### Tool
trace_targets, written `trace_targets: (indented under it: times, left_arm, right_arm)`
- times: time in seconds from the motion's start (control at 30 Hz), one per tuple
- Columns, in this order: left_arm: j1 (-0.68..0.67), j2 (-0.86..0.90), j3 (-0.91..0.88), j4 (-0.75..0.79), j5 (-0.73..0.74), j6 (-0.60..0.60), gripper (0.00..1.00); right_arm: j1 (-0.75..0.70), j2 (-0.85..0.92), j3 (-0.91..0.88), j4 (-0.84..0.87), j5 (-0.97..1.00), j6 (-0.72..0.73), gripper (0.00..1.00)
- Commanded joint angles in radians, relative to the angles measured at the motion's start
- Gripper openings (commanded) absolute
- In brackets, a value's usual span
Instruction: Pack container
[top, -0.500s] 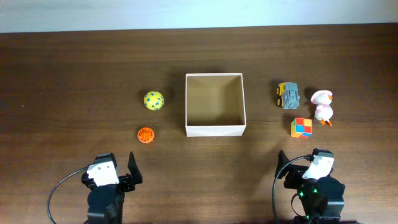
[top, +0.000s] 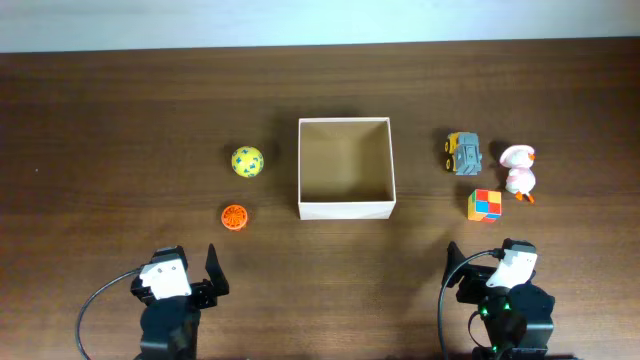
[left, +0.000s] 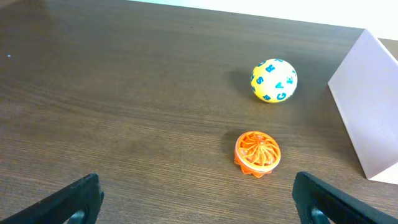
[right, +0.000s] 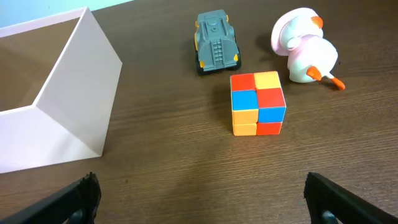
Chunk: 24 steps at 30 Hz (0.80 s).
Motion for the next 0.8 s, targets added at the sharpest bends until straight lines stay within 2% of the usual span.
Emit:
trace_targets:
  times: [0.0,0.43,0.6,0.77]
  left_arm:
    - [0.006,-0.010,-0.007,0.005,-0.014,0.013,0.99]
    - [0.006,-0.010,-0.007,0.023,-0.008,0.013,0.99]
    - [0.006,-0.010,0.003,0.071,0.036,0.013,0.99]
    - [0.006,0.010,0.058,0.069,0.064,0.013,0.99]
  right_arm:
    - [0.004,-0.007,-0.007,0.002,-0.010,-0.007,0.99]
    - [0.004,-0.007,-0.008,0.026,0.024,-0.007,0.99]
    - [0.004,-0.007,-0.004,0.029,-0.071,0.005,0.99]
    - [0.005,0.001,0.035,0.029,-0.073,0.004,0.99]
